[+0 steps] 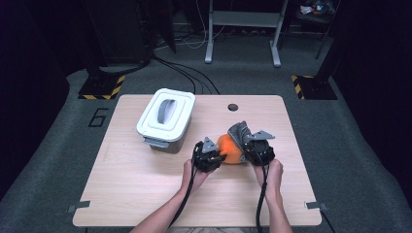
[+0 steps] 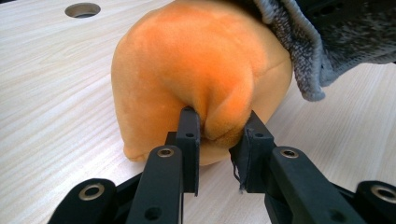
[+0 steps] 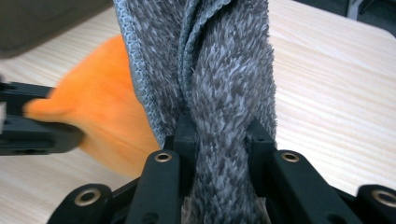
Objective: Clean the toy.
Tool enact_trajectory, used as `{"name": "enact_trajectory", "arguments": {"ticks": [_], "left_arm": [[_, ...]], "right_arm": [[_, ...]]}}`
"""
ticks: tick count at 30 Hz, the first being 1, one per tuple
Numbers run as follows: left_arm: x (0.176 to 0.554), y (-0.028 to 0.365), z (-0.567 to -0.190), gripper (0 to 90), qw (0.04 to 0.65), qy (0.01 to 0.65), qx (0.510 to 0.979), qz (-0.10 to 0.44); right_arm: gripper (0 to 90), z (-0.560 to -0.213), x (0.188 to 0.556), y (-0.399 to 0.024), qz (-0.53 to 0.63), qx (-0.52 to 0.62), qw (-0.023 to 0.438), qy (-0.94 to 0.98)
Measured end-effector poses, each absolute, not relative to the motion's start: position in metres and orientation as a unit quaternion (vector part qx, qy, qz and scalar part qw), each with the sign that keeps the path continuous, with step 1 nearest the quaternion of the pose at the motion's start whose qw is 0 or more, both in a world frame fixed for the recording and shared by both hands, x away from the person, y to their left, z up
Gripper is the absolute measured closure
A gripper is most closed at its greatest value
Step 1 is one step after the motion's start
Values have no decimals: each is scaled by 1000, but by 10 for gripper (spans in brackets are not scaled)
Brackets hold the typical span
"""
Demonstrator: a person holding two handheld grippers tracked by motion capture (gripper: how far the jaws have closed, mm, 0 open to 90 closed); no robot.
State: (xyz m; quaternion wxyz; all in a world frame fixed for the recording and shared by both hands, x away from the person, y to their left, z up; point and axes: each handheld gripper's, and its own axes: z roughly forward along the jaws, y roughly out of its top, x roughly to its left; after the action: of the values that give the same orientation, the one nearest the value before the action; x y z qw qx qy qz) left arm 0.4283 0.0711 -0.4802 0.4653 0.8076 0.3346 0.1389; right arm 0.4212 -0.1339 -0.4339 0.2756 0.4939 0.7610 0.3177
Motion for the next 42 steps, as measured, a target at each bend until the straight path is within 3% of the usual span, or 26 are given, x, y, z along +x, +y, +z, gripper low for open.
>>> {"name": "enact_trajectory", "arguments": {"ticks": [19, 28, 36, 42], "left_arm": [[430, 74, -483, 733, 464, 334, 808, 138], [430, 75, -484, 733, 462, 334, 810, 137], [429, 73, -483, 732, 462, 330, 812, 136], [428, 71, -483, 730, 461, 328, 813, 137]], "right_arm": [[719, -466, 442, -171, 293, 564, 234, 736], [714, -495, 458, -178, 259, 587, 189, 743], [716, -454, 435, -182, 306, 569, 224, 730], [715, -417, 418, -156, 328, 513, 247, 754]]}}
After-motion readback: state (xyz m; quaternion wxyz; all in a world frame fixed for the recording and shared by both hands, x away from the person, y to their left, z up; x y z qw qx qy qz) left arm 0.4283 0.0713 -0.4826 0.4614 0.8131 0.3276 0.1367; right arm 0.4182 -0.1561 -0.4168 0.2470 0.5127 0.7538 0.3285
